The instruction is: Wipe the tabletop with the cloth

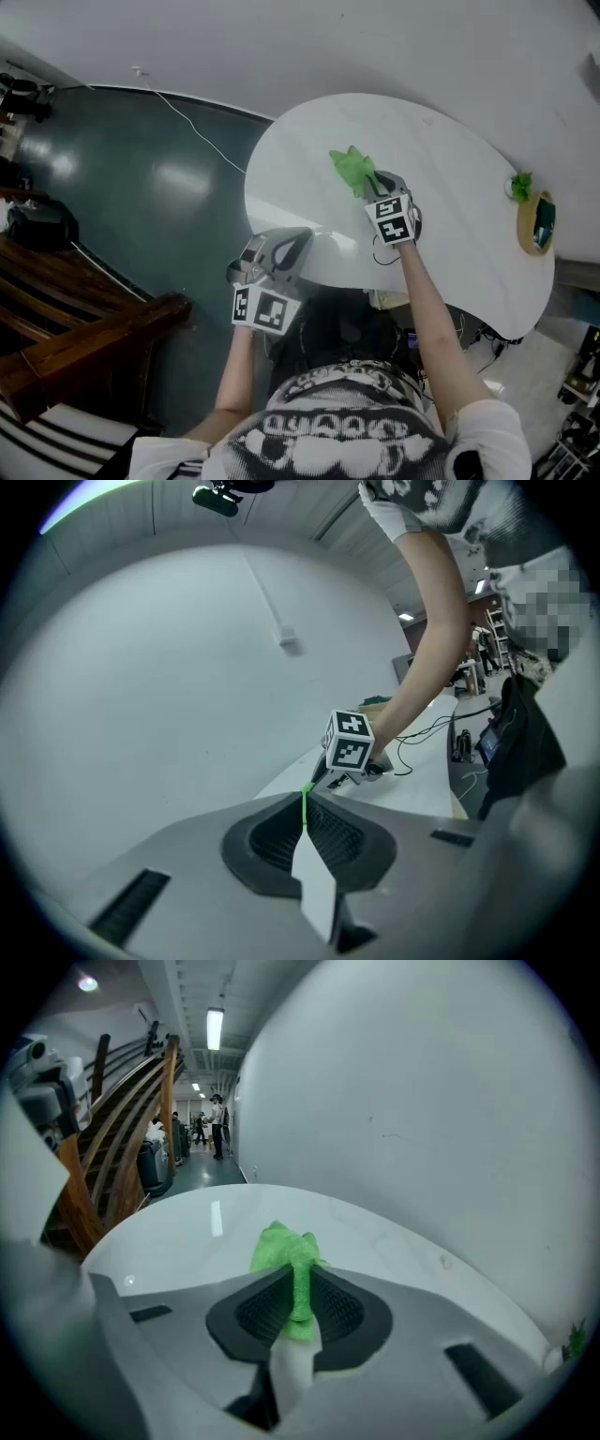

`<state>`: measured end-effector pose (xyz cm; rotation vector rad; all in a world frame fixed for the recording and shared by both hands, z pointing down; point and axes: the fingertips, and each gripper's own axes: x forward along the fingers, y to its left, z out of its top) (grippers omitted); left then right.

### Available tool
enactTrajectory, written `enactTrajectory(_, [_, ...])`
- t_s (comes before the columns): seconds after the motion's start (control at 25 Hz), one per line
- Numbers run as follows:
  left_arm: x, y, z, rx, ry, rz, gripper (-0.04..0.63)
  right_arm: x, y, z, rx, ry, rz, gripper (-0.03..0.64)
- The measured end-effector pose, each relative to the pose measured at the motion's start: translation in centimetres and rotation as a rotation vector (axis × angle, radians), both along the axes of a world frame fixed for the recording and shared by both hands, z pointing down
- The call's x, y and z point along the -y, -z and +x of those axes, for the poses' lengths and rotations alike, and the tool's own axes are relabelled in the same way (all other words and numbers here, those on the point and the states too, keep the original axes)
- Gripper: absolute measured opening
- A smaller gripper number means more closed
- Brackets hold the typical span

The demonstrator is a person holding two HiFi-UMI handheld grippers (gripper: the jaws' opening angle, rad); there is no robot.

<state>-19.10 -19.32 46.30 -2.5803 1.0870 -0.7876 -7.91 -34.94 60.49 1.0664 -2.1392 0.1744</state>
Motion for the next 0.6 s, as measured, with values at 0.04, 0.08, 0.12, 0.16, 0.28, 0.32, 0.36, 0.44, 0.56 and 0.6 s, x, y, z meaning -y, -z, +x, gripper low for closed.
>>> enactTrajectory(0.04, [0.1,0.0,0.8,-0.003,-0.016,0.0,0.011,-0.1,0.0,1.3,-0.005,-0.019,0.0,0.055])
enactTrajectory(0.08, [0.2,0.1,1.6,-0.007,-0.032,0.001,0.011,-0.3,-0.1,2.7,-0.01,-0.039,0.001,0.055])
enactTrajectory(0.12, [0.2,0.1,2.5,-0.009,-0.049,0.002,0.011,-0.5,-0.1,4.2,-0.014,-0.06,0.001,0.055])
enactTrajectory(0.16, [0.2,0.2,3.3,-0.01,-0.066,0.004,0.012,-0.7,-0.2,5.5,-0.017,-0.081,0.001,0.055])
enactTrajectory(0.28, [0.0,0.4,5.5,-0.008,-0.112,0.011,0.011,-1.6,-0.3,9.2,-0.015,-0.143,0.001,0.055])
enactTrajectory(0.32, [-0.1,0.6,6.3,-0.007,-0.124,0.014,0.011,-1.9,-0.2,10.4,-0.011,-0.162,0.002,0.055])
enactTrajectory(0.36, [-0.2,0.7,7.2,-0.007,-0.137,0.016,0.011,-2.2,-0.2,11.6,-0.011,-0.178,0.002,0.055])
enactTrajectory(0.44, [-0.4,0.9,9.2,-0.007,-0.162,0.019,0.011,-3.0,-0.3,14.3,-0.016,-0.209,0.003,0.055])
enactTrajectory(0.56, [-1.2,1.2,12.3,-0.006,-0.206,0.026,0.012,-4.2,-0.1,18.4,-0.012,-0.266,0.006,0.055])
enactTrajectory(0.6, [-1.5,1.3,13.4,-0.004,-0.22,0.027,0.012,-4.6,-0.1,19.8,-0.012,-0.283,0.007,0.055])
